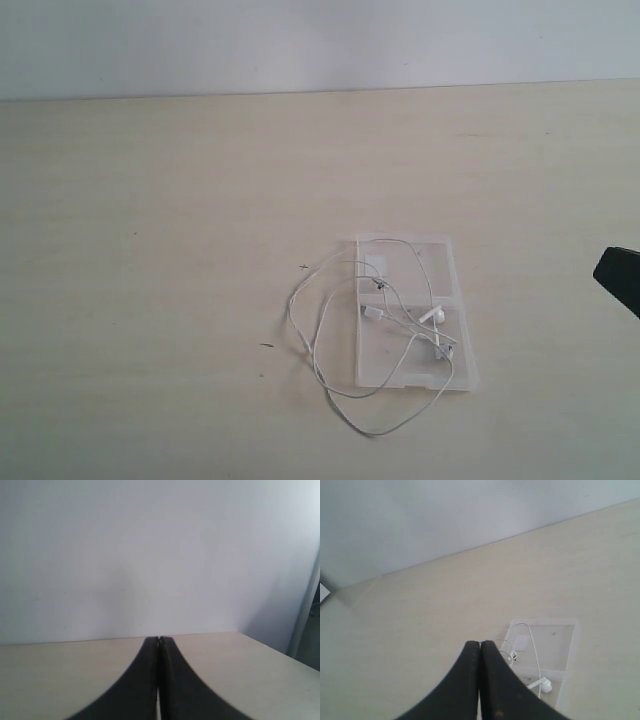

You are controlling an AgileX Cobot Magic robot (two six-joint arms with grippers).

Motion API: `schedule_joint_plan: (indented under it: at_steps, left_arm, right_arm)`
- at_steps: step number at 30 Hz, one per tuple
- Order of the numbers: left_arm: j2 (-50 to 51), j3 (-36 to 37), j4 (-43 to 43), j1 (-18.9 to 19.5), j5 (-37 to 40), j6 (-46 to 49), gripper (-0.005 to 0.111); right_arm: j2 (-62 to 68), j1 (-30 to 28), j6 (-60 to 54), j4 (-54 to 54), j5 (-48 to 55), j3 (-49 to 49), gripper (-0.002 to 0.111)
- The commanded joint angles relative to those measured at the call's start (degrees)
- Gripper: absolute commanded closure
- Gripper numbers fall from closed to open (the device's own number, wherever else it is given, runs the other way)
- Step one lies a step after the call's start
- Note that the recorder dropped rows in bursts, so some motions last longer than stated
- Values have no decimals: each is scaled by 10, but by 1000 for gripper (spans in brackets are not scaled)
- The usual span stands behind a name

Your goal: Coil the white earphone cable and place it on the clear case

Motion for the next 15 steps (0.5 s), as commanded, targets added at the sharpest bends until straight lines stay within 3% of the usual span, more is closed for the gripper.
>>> schedule_joint_plan:
  at_steps: [1,10,15]
  left_arm:
    - [-4,2,-1,1,3,0,107]
    - [-4,2,-1,1,3,0,107]
    - [-4,2,-1,1,3,0,107]
  right_arm:
    - [-5,1,-7,-3,0,1,108]
    - [-51,-1,-84,-84,1,1,108]
    - [-102,-91,-140,-90,4,1,108]
